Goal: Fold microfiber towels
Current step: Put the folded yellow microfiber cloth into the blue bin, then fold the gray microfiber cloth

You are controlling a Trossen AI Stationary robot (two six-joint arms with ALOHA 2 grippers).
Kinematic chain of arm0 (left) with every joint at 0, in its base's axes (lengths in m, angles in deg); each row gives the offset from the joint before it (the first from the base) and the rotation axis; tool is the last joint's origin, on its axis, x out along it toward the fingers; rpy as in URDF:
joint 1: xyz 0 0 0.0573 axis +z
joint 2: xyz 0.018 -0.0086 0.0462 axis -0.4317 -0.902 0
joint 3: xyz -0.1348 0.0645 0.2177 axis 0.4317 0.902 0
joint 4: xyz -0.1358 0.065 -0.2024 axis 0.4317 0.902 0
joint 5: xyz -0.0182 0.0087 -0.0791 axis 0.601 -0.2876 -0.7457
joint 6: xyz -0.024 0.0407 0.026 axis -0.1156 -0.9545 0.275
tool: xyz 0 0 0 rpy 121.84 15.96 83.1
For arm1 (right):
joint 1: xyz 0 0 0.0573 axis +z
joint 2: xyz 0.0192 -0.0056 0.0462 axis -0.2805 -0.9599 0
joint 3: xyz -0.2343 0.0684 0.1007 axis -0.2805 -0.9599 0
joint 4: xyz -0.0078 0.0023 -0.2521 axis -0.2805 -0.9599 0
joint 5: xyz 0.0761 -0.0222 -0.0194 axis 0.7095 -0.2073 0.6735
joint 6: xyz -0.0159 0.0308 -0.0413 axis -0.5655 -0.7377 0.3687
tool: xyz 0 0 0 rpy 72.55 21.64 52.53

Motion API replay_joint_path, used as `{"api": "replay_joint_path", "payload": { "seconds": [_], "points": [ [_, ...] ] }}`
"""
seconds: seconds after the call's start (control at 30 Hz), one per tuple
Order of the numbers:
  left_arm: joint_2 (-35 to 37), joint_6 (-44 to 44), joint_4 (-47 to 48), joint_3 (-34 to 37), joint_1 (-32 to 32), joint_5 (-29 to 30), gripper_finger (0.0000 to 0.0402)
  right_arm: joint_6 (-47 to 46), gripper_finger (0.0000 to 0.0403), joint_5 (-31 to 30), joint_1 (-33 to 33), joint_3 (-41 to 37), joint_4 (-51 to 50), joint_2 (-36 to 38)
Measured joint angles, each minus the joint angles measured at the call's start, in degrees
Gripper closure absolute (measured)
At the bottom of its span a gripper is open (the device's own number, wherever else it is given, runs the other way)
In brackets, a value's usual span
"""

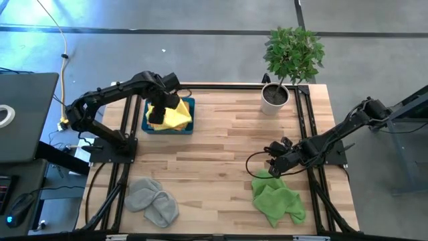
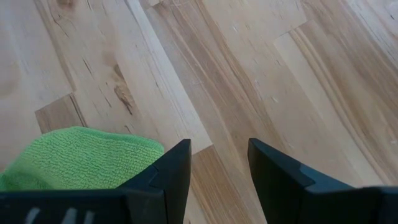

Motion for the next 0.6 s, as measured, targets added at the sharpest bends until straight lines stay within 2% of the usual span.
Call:
{"api": "replay_joint_path", "payload": {
  "seconds": [0.27, 0.43, 0.6],
  "points": [
    [0.0, 35.1, 1.5, 0.0, -5.2, -3.1, 0.0277, 0.0, 0.025, 0.0, 0.0, 0.0, 0.0, 0.0],
    [0.0, 48.9, 3.7, 0.0, -10.6, -3.3, 0.0275, 0.0, 0.025, 0.0, 0.0, 0.0, 0.0, 0.0],
    [0.0, 57.9, 3.4, 2.4, -20.5, -4.6, 0.0275, 0.0, 0.025, 0.0, 0.0, 0.0, 0.0, 0.0]
  ]
}}
